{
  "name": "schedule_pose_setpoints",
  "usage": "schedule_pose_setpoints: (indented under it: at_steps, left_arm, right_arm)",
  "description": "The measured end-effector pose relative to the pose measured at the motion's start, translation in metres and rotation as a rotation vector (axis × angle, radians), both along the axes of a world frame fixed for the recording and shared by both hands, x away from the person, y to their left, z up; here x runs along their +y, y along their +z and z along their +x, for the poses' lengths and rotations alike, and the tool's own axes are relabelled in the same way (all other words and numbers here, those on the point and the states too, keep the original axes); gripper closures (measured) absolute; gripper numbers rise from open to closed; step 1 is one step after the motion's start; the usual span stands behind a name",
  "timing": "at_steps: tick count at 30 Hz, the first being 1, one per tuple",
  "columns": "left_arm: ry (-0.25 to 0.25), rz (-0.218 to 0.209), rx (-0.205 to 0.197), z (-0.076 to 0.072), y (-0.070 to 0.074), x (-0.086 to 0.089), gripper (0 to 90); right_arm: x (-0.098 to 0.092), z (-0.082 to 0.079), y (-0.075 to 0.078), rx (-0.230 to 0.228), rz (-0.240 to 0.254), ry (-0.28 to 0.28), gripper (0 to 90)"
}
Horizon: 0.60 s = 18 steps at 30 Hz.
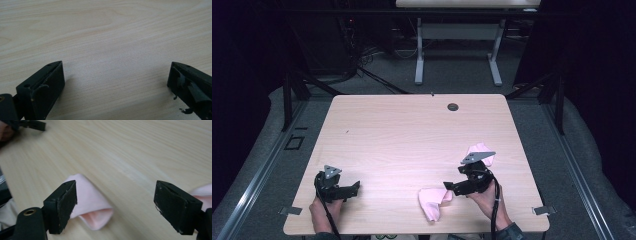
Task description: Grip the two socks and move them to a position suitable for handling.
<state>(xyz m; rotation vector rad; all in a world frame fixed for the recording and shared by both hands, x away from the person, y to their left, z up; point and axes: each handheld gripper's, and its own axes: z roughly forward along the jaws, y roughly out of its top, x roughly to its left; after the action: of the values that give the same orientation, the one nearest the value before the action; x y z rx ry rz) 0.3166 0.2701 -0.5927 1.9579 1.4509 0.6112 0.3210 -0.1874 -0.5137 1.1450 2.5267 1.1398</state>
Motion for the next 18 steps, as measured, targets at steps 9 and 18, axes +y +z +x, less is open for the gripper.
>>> schedule_pose_setpoints:
  at_steps: [9,18]
  left_arm:
    - [0.0,0.0,0.0,0.0,0.0,0.0,1.2]
    - [0.0,0.0,0.0,0.0,0.0,0.0,1.1]
  right_arm:
    - [-0.029,0.034,-0.004,-0.009,-0.066,-0.118,8.5]
    - [-0.062,0.077,-0.014,0.031,-0.1,-0.266,6.3]
